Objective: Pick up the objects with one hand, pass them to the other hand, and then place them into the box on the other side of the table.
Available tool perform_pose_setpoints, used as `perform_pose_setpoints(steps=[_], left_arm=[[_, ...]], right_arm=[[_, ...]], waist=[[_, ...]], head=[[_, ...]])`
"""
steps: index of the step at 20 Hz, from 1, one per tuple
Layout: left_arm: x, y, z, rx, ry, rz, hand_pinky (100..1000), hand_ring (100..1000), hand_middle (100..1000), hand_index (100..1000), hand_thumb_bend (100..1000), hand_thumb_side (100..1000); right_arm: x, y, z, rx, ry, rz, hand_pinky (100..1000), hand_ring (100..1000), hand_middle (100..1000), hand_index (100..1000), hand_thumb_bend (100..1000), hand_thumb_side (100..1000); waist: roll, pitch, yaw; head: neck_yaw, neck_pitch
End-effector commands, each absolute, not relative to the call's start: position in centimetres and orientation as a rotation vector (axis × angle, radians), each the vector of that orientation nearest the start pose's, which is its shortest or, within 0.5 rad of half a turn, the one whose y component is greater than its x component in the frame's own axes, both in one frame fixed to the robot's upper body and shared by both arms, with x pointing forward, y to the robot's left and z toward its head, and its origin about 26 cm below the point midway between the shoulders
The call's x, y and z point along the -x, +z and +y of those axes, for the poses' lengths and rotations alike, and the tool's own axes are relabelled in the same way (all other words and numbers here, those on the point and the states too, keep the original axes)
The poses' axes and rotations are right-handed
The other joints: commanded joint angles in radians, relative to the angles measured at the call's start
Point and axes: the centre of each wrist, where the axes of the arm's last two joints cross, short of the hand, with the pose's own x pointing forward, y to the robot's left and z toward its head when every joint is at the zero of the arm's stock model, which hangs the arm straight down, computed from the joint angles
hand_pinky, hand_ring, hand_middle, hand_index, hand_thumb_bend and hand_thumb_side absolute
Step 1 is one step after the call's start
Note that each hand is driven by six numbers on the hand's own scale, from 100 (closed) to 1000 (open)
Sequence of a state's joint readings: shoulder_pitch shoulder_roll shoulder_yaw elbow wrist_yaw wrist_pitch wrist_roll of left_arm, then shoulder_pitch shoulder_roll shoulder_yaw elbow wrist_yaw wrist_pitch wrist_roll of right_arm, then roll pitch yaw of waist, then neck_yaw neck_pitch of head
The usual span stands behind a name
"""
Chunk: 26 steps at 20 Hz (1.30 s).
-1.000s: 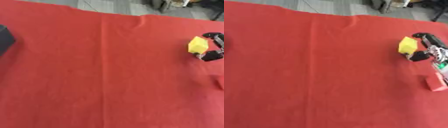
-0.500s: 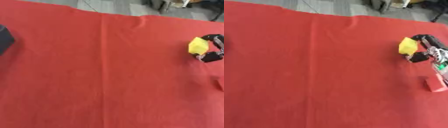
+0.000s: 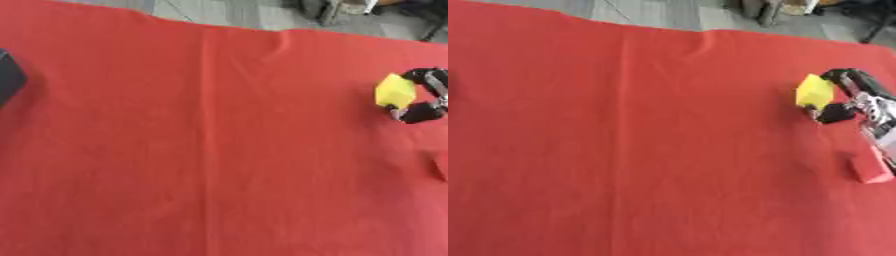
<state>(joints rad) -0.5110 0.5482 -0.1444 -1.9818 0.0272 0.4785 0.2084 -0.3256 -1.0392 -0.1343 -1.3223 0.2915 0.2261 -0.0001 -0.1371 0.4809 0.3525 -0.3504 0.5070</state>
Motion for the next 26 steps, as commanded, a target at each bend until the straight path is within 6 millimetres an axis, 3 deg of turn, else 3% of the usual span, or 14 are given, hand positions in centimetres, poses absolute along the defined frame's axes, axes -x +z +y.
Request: perform_pose_setpoints(steps=[1, 5, 14, 26], left_arm=[[-30.7, 26.8, 24.2, -0.469, -0.405, -2.016, 654, 628, 697, 742, 100, 798], [-30.7, 26.7, 24.3, -0.472, -0.402, -2.013, 655, 627, 697, 742, 100, 796], [-30.6, 26.3, 24.6, -0.474, -0.398, -1.995, 657, 628, 697, 741, 100, 787], [-30.6, 26.3, 25.0, -0.488, -0.371, -1.996, 655, 627, 697, 743, 100, 760]], right_arm=[[-31.6, 25.4, -50.9, 1.351, 0.555, -1.299, 915, 836, 570, 723, 235, 100], [-31.5, 25.9, -50.3, 1.387, 0.502, -1.354, 901, 795, 504, 659, 204, 100], [-31.2, 27.5, -47.1, 1.389, 0.543, -1.453, 896, 759, 467, 614, 204, 100], [-31.3, 28.7, -39.8, 1.176, 0.64, -1.664, 866, 753, 451, 596, 100, 100]], waist=[[0.006, -0.02, -0.002], [0.009, -0.027, -0.013], [0.037, -0.07, -0.064], [0.079, -0.156, -0.119]], head=[[-0.002, -0.006], [0.001, 0.0], [0.047, 0.029], [0.153, 0.092]])
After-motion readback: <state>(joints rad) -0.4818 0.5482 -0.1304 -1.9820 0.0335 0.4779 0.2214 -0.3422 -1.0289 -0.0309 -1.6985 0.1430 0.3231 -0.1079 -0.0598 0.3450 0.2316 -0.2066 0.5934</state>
